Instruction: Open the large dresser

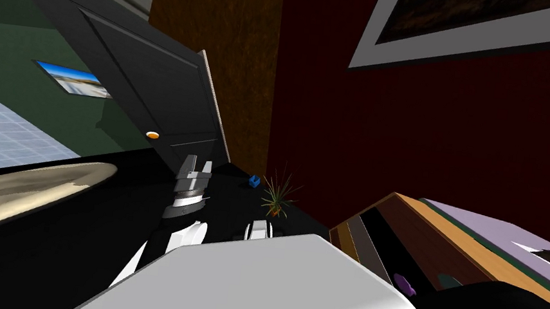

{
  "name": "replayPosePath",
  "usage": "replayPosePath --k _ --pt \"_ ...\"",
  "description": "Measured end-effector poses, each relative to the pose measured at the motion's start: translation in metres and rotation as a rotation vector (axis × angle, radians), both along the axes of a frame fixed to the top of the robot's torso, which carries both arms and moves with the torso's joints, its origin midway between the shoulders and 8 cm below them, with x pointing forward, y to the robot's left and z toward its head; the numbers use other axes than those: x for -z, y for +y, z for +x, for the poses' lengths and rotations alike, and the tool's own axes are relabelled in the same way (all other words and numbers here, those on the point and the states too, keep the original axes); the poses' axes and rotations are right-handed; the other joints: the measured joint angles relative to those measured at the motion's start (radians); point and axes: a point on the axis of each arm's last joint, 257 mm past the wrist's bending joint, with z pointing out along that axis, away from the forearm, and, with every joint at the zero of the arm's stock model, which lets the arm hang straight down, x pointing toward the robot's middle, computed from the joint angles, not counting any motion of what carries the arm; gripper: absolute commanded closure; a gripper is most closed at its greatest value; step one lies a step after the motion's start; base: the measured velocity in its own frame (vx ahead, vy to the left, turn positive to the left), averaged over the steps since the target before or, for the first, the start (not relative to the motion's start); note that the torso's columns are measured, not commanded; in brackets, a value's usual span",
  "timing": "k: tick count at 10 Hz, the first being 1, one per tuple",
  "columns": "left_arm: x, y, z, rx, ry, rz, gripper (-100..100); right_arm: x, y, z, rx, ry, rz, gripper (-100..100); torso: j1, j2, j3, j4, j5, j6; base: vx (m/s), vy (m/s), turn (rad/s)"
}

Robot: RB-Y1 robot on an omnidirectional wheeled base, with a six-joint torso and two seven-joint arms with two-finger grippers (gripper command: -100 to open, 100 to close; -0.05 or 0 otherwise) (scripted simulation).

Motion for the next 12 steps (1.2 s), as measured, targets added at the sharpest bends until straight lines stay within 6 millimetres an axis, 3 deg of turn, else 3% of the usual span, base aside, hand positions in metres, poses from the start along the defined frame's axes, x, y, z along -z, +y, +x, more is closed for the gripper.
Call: replayPosePath --k 5,8,12 --pt "0.0 0.0 0.0 0.0 0.0 0.0 0 -0.051 -0.053 -0.053 0.041 0.177 -0.148 -100 0.003 0.001 0.0 0.0 0.001 0.0 0.032 -0.061 0.106" --pt "0.0 0.0 0.0 0.0 0.0 0.0 0 -0.061 -0.056 -0.072 0.056 0.219 -0.169 -100 0.004 0.002 0.001 0.0 0.001 0.0 -0.003 0.003 -0.009" --pt "0.0 0.0 0.0 0.0 0.0 0.0 0 -0.069 -0.058 -0.071 0.052 0.227 -0.196 -100 -0.003 0.002 0.001 0.0 -0.001 0.001 -0.008 -0.046 0.039"
